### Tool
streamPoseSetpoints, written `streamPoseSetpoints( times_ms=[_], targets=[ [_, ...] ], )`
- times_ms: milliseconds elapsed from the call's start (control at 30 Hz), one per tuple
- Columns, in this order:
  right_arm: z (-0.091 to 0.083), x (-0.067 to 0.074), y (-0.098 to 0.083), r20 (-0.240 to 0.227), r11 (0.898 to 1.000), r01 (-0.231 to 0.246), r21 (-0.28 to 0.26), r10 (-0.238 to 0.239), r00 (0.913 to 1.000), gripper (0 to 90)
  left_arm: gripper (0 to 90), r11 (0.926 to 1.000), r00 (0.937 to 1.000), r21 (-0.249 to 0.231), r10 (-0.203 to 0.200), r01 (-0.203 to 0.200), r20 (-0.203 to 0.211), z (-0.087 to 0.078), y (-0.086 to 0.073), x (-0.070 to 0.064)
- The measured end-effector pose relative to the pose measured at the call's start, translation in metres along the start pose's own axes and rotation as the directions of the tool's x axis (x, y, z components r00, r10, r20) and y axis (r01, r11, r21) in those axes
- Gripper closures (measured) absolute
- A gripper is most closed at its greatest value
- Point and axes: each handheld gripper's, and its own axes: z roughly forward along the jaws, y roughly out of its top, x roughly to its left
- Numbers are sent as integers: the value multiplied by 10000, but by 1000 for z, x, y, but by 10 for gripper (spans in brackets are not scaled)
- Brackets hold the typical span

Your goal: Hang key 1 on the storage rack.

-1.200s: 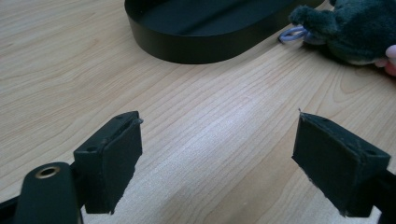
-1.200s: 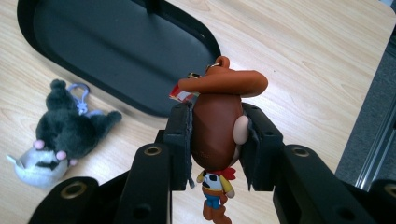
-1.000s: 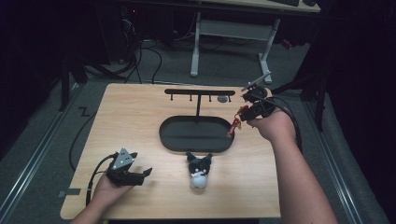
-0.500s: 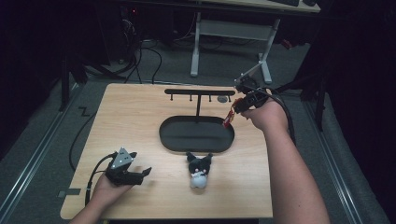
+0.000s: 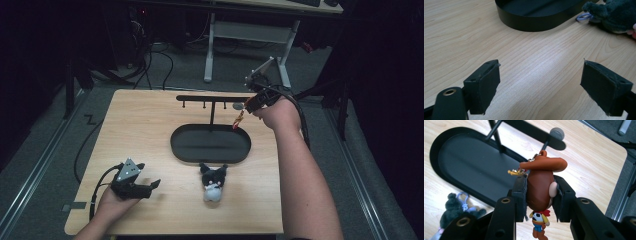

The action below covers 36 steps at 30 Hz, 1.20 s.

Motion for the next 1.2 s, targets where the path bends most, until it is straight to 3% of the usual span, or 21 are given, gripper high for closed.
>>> streamPoseSetpoints(
  times_ms=[467, 867, 1200],
  targets=[
    [15, -14, -4, 170, 9991, -419, 116, 417, 9990, 671, 162, 10000, 10000, 59, 17, -17, 32, 1, 0, 0],
    [48, -18, -17, 20, 9964, -711, 463, 711, 9975, 668, 163, 9999, 9999, 131, 89, -90, 56, 3, -1, -2],
    [83, -14, -33, -425, 9933, -1038, 513, 1060, 9935, 654, 165, 9994, 9997, 258, 232, -234, 104, 4, -1, -4]
  ],
)
